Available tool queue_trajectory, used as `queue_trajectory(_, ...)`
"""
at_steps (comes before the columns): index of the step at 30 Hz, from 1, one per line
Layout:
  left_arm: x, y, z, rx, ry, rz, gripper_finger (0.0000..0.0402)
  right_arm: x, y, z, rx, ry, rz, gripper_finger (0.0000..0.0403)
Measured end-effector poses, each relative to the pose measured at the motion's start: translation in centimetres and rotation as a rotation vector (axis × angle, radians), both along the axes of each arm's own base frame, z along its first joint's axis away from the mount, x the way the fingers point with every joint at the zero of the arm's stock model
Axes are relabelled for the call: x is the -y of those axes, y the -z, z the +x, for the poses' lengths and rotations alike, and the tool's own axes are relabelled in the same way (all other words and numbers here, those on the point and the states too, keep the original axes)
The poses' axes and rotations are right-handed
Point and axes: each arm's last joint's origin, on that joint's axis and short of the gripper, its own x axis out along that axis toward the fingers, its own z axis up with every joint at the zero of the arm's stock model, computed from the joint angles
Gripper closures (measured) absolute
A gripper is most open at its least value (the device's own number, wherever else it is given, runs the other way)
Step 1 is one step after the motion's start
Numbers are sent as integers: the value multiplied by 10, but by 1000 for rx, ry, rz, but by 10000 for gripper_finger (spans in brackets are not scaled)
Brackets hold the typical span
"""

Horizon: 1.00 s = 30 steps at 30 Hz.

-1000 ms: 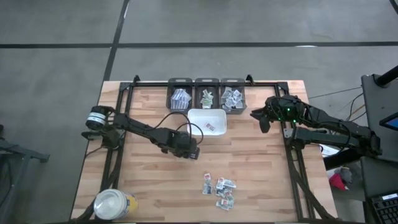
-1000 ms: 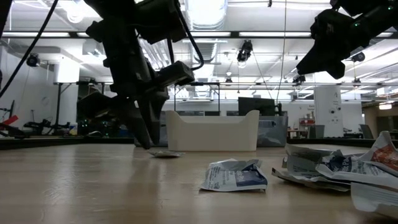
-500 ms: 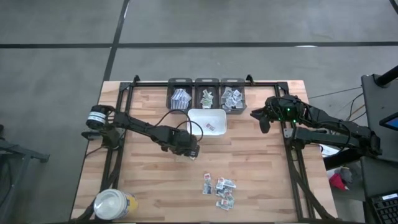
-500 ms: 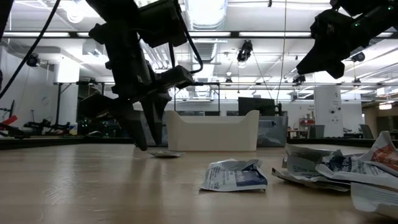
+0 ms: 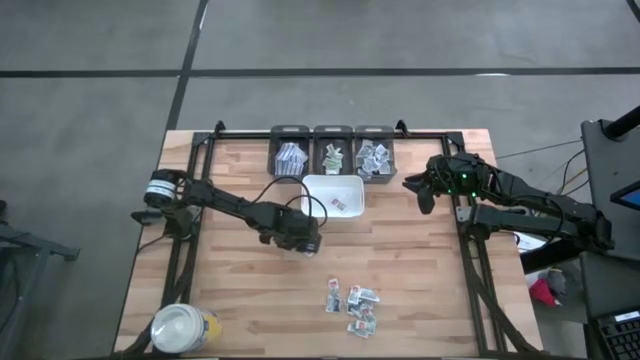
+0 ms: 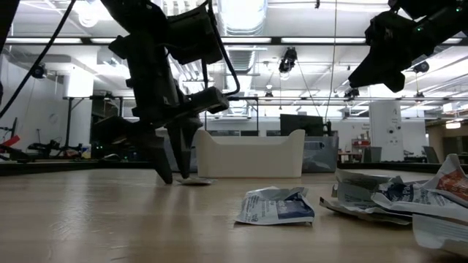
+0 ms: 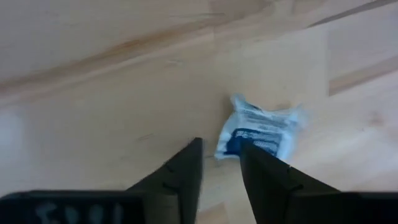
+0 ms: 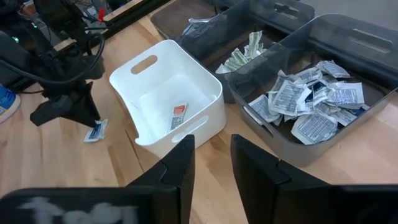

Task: Pick & Place First Aid Supplies
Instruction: Put the white alcohol pad into the right black bin

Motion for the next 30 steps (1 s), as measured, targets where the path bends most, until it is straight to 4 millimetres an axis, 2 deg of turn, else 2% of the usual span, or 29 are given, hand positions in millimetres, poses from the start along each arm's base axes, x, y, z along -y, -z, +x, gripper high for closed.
queue_trajectory(3, 0, 1, -2, -16, 26, 15, 300, 0, 0, 0, 0, 0, 0, 298)
queue_trajectory(10, -1, 2, -3, -27, 90, 98, 392, 0, 0, 0, 1, 0, 0, 305)
queue_trajectory(22, 2, -2, 0, -12, 200, 159, 401, 0, 0, 0, 4, 1, 3, 320)
queue_trajectory(30, 5, -17, 17, 93, 310, 211, 401, 0, -1, 1, 14, 3, 6, 314)
